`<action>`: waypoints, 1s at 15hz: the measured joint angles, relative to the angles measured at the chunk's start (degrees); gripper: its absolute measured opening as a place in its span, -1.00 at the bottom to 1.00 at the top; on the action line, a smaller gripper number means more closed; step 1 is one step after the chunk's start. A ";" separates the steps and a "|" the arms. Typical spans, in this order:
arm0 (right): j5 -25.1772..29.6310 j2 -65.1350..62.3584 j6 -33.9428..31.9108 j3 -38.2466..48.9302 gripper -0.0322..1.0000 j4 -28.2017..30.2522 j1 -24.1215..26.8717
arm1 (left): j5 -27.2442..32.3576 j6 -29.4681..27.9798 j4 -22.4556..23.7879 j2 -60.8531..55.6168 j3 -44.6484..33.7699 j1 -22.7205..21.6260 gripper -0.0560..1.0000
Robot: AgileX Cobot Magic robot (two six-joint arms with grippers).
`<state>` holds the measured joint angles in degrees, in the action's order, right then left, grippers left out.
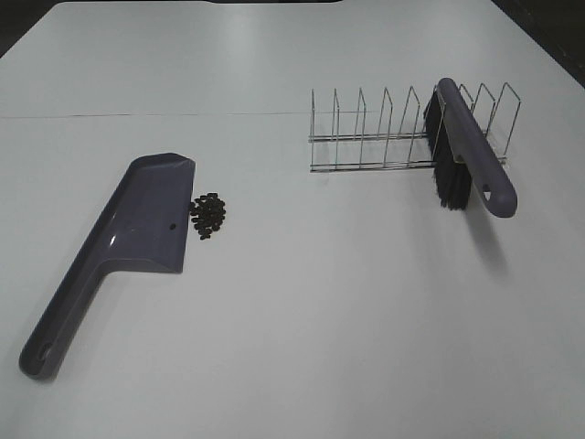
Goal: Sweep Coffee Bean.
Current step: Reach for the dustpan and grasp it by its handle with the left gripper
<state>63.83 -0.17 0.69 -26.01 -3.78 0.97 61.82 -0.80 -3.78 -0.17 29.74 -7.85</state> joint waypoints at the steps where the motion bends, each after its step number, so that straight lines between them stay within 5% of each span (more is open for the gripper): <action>1: 0.00 0.00 0.00 0.00 0.53 0.00 0.00 | 0.00 0.00 0.00 0.00 0.00 0.00 0.88; 15: 0.00 0.00 0.00 0.00 0.53 -0.29 0.00 | 0.00 0.00 0.00 0.00 0.00 0.00 0.88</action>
<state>63.83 -0.17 0.69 -26.01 -4.07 0.97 61.82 -0.80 -3.78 -0.17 29.74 -7.85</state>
